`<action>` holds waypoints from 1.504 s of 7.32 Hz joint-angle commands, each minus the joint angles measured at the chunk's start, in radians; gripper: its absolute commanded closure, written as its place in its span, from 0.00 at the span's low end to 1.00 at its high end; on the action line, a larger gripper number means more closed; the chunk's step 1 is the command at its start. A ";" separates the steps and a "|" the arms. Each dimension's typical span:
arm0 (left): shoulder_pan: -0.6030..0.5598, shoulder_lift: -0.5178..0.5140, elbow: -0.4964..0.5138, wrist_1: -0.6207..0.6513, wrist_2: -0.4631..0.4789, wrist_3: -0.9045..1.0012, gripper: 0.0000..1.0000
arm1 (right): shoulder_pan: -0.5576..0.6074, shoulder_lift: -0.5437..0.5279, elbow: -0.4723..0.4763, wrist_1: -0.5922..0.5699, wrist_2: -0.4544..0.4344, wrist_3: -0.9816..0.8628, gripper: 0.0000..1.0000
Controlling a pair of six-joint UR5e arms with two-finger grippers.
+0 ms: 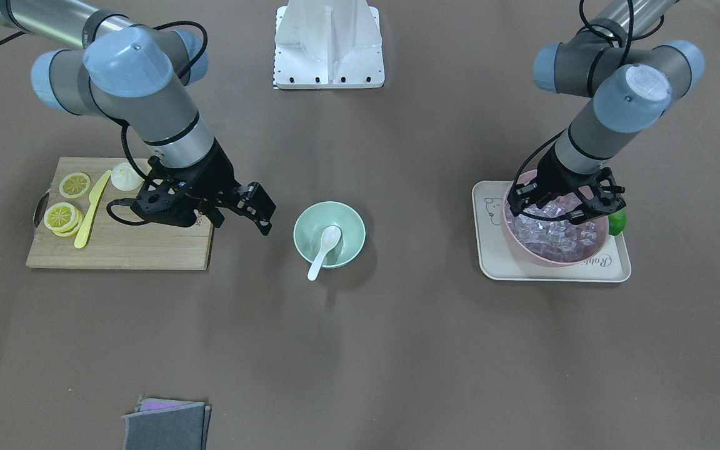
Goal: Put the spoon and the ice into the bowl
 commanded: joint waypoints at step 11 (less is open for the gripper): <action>-0.007 -0.014 -0.086 0.111 0.034 0.006 1.00 | 0.068 -0.117 0.163 -0.078 0.090 -0.054 0.00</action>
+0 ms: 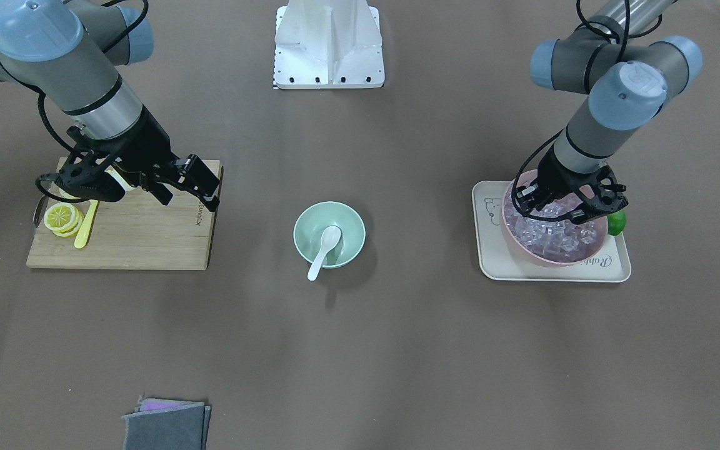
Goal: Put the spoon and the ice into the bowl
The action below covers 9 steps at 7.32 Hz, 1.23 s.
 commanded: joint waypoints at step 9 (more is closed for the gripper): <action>0.147 -0.502 0.305 -0.032 -0.001 -0.161 1.00 | 0.463 -0.469 0.122 -0.097 0.295 -0.833 0.00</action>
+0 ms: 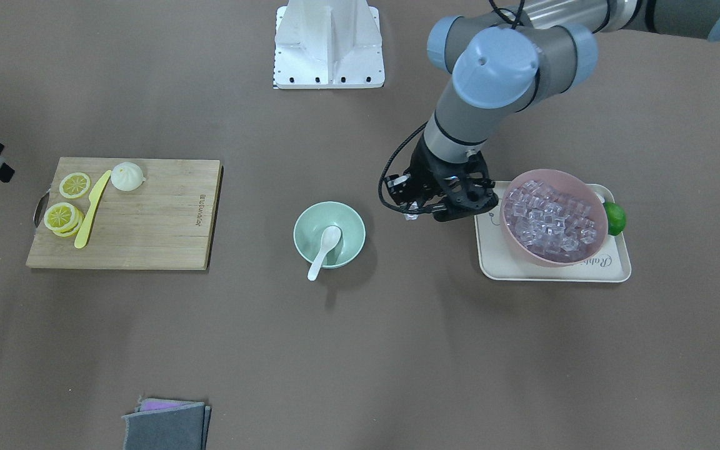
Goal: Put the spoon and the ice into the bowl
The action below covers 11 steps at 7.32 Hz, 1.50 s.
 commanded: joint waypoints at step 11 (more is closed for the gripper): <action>-0.332 0.455 -0.262 0.137 0.011 0.898 0.02 | 0.146 -0.062 -0.012 -0.145 0.004 -0.394 0.00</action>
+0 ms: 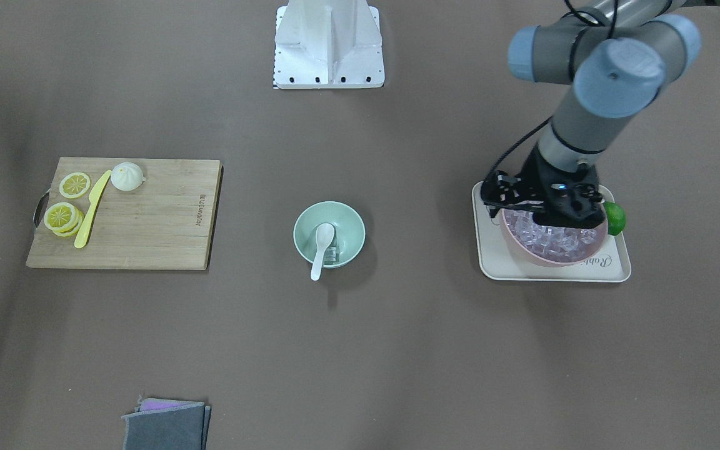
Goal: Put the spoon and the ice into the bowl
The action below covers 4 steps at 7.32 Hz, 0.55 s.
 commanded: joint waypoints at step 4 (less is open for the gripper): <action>-0.483 0.358 0.012 0.012 -0.093 0.723 0.02 | 0.099 0.009 -0.021 -0.159 -0.024 -0.301 0.00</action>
